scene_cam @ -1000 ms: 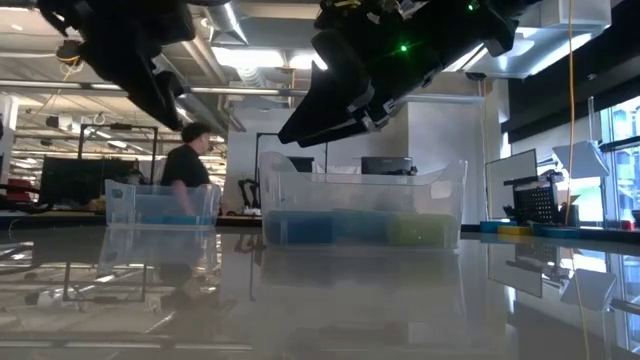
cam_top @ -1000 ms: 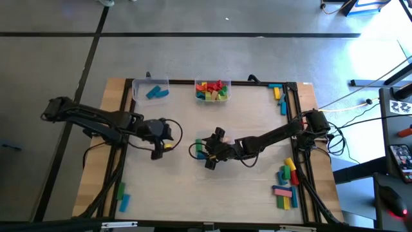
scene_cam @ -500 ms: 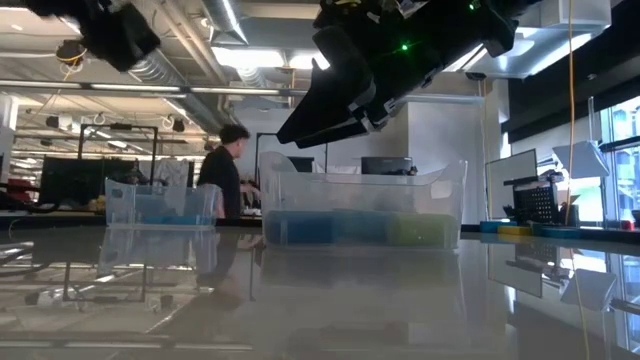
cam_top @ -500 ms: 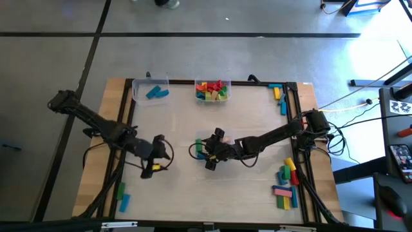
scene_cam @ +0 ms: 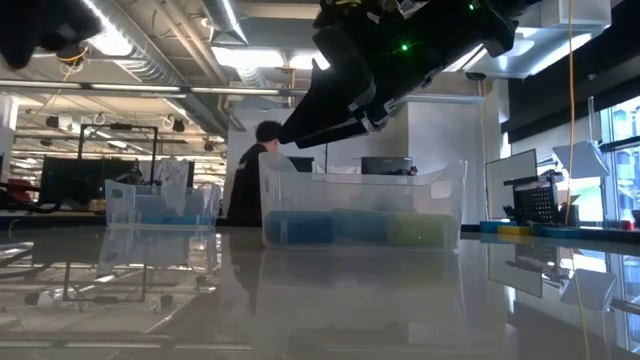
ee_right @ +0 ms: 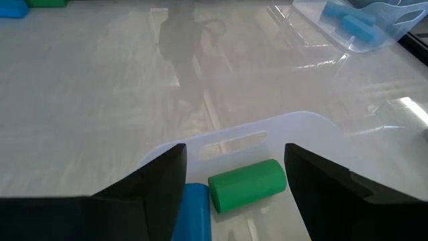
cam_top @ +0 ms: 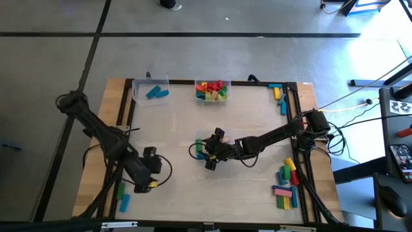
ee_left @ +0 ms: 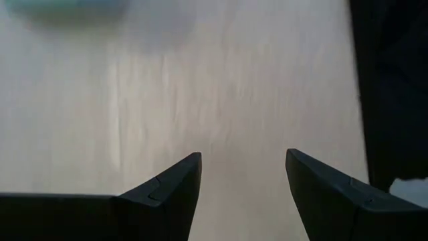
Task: Sort blocks by size
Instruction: Adjust the rectangular green block to the middle left of the table
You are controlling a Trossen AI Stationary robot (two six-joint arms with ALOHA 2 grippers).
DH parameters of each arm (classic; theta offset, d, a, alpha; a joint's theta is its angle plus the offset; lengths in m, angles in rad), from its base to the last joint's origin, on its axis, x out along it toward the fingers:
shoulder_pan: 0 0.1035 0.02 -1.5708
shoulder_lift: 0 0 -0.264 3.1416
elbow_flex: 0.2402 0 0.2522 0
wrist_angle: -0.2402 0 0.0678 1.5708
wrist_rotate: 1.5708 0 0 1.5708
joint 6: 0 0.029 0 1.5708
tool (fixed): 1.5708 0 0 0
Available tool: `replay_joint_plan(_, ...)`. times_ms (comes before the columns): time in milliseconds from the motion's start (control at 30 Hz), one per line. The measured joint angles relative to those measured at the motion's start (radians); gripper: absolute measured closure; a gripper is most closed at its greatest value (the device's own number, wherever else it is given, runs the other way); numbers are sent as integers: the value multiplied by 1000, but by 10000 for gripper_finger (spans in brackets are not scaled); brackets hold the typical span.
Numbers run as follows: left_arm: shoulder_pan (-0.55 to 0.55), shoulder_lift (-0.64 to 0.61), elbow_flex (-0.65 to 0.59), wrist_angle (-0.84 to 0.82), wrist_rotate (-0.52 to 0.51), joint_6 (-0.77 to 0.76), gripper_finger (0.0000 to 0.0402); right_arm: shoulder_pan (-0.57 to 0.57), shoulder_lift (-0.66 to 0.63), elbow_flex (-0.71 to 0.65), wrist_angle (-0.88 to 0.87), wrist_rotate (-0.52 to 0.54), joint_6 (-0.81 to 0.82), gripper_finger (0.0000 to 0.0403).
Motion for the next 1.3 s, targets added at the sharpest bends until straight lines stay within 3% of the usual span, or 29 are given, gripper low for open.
replay_joint_plan(367, -112, 142, 1, -125, 257, -327, 203, 0, 0, 0, -1, 0, -11, 155)
replay_joint_plan(533, -186, 216, 1, -117, 369, -474, 258, 0, 0, 0, -2, 0, -31, 155)
replay_joint_plan(800, -318, 316, 1, -12, 467, -678, 361, 0, 0, 0, -14, 0, -31, 155)
replay_joint_plan(933, -369, 363, 1, -22, 516, -708, 396, 0, 0, 0, -26, 0, -31, 155)
replay_joint_plan(1300, -397, 471, 4, -103, 618, -577, 399, 0, 0, 0, -25, 0, -31, 155)
